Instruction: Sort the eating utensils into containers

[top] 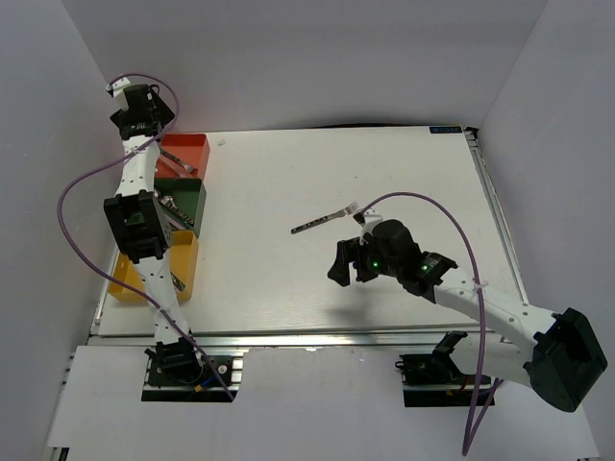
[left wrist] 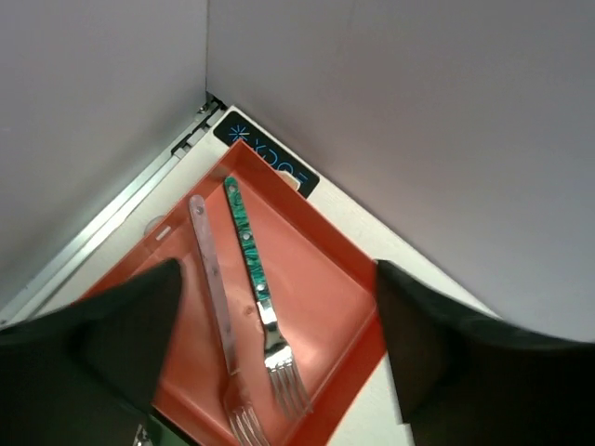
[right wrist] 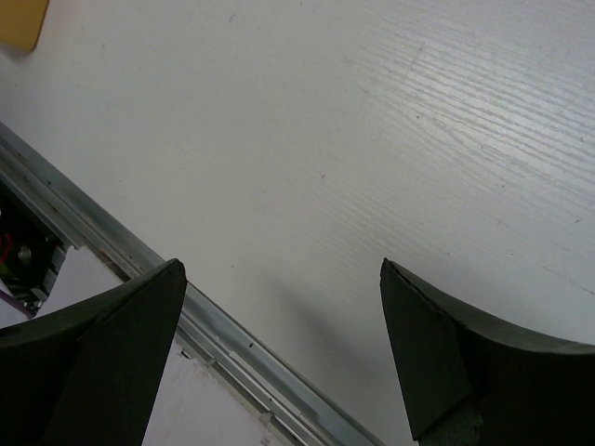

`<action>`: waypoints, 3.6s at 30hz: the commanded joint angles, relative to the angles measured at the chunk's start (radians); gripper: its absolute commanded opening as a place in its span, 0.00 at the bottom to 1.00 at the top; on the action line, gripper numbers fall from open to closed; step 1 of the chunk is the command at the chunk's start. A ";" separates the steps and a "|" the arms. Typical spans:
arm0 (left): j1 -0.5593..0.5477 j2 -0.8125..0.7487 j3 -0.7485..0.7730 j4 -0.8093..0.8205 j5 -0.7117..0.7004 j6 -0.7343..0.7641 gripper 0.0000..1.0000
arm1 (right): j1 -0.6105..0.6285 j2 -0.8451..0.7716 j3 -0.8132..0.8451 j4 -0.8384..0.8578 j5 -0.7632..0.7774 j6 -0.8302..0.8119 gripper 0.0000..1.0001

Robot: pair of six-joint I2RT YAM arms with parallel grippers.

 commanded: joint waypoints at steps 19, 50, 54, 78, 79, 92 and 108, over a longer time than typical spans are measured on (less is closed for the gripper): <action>-0.037 -0.998 -0.796 -0.074 0.358 -0.127 0.98 | -0.023 0.635 0.612 -0.292 0.592 0.371 0.84; -0.533 -1.357 -1.562 0.225 0.686 -0.248 0.98 | -0.040 0.610 0.462 -0.063 0.488 0.393 0.00; -0.718 -1.254 -1.593 0.494 0.665 -0.316 0.98 | -0.036 0.465 0.428 -0.059 0.432 0.368 0.00; -0.947 -0.840 -1.430 0.753 0.668 -0.412 0.12 | 0.050 0.190 0.327 0.063 0.393 0.382 0.00; -0.947 -0.840 -1.427 0.747 0.664 -0.409 0.01 | 0.050 0.190 0.330 0.059 0.401 0.382 0.00; -0.475 -0.934 -1.180 0.154 0.252 -0.411 0.00 | -0.264 -0.036 0.218 -0.184 0.373 0.284 0.89; 0.001 -0.036 -0.008 -0.207 0.272 -0.336 0.00 | -0.264 -0.159 0.069 -0.141 0.151 0.118 0.89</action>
